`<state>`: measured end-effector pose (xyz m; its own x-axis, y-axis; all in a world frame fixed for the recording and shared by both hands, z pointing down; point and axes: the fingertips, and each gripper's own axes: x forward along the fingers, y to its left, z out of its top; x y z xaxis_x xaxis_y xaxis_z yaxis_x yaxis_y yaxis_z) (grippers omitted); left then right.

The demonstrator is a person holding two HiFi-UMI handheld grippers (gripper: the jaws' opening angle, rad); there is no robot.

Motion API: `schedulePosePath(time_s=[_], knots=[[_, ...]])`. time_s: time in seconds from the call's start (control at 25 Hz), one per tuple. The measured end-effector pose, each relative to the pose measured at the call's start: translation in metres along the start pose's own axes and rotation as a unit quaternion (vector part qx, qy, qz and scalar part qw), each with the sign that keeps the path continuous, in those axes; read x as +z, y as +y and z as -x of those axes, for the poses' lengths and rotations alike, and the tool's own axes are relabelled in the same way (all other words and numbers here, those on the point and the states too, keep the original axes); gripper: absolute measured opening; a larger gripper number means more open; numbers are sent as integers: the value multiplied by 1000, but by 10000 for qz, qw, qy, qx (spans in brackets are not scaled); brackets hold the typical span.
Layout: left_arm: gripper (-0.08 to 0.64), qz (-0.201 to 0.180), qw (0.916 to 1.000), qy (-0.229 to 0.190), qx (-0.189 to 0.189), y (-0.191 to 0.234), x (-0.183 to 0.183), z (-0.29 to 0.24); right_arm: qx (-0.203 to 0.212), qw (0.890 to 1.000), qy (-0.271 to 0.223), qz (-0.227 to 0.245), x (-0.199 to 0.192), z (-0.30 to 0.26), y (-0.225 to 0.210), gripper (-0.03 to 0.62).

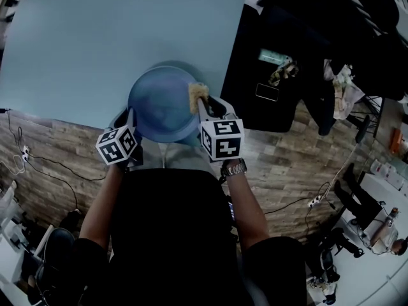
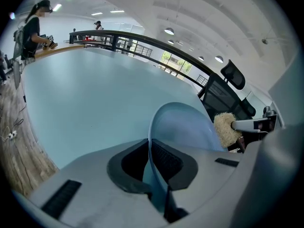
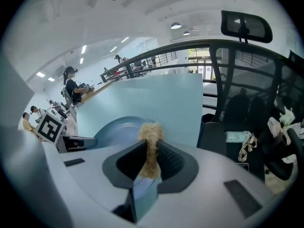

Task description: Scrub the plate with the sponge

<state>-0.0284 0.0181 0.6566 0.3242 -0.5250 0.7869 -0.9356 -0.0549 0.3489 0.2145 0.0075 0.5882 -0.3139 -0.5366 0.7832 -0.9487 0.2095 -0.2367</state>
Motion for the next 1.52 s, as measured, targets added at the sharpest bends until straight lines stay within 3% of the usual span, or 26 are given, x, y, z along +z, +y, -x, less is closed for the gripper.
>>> schedulePosePath(time_s=[0.48,0.76,1.16,1.52], knots=[[6,-504,9960,-46,-735,-9,18,8,-254,9980,-258,-509,-1,22,16,66],[5,-1063,9919,-280,-641,6,51,27,-472,9941,-509,-834,3,32,45,66],[3,-1786,9707,-566,-1506,-13,95,65,-891,9787,-1177,-1429,12,63,96,66],[3,-1961,9547,-887,-2057,-25,119,107,-1412,9604,-1978,-1364,31,107,137,64]])
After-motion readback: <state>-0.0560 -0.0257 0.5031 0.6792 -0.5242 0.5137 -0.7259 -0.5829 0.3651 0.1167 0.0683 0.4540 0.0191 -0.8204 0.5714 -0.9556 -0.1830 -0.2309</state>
